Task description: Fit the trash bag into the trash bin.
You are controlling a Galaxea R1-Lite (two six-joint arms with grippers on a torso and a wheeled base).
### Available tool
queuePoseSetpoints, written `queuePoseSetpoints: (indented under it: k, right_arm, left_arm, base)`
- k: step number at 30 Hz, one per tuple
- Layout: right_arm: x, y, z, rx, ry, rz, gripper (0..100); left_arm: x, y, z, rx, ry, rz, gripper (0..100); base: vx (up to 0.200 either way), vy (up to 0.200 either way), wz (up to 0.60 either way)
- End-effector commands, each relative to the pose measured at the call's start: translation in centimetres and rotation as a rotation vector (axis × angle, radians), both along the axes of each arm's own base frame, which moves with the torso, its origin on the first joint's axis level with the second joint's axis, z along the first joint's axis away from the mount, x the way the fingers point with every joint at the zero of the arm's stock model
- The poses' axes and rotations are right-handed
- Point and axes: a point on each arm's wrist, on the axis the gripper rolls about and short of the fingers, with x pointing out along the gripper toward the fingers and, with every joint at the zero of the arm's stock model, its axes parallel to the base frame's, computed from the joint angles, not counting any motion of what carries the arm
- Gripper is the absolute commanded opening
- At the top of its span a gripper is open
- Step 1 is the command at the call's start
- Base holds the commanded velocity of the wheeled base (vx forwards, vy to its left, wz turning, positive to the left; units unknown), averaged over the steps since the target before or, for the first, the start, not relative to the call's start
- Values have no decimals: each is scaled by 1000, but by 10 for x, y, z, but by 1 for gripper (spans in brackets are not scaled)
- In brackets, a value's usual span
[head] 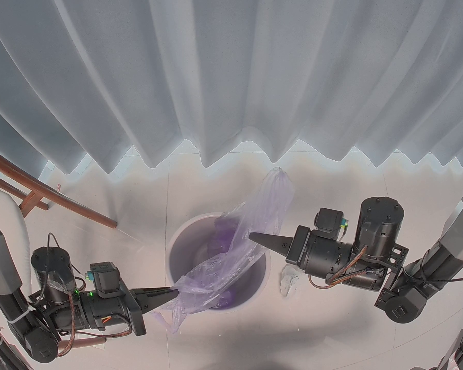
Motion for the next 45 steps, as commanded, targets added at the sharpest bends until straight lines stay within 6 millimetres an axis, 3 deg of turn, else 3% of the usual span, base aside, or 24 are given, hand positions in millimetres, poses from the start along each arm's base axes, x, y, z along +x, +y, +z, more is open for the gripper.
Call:
queuePoseSetpoints:
  k: [1, 4, 9, 19, 26, 44, 45]
  right_arm:
    - [0, -1, 9, 14, -17, -2, 0]
    - [0, -1, 10, 17, -23, -2, 0]
    - [-1, -6, 18, 32, -41, -13, 0]
    - [2, -13, 20, 34, -45, -36, 0]
    - [-4, -29, 23, 34, -38, -11, 0]
    - [-7, -25, 18, 16, -29, 7, 0]
    - [-9, -23, 17, 12, -24, 14, 100]
  left_arm:
    - [4, 2, -1, -56, 68, 51, 0]
    - [4, 2, 2, -79, 78, 59, 0]
    - [11, 5, 24, -209, 73, 160, 0]
    - [27, 2, 32, -265, 49, 282, 0]
    - [46, 12, 41, -311, 8, 380, 0]
    - [31, -1, 33, -287, 59, 315, 0]
    - [30, -2, 32, -286, 61, 312, 0]
  base:
    - [0, 0, 0]
    - [0, 0, 0]
    - [0, 0, 0]
    - [0, 0, 0]
    - [0, 0, 0]
    - [0, 0, 0]
    - [0, 0, 0]
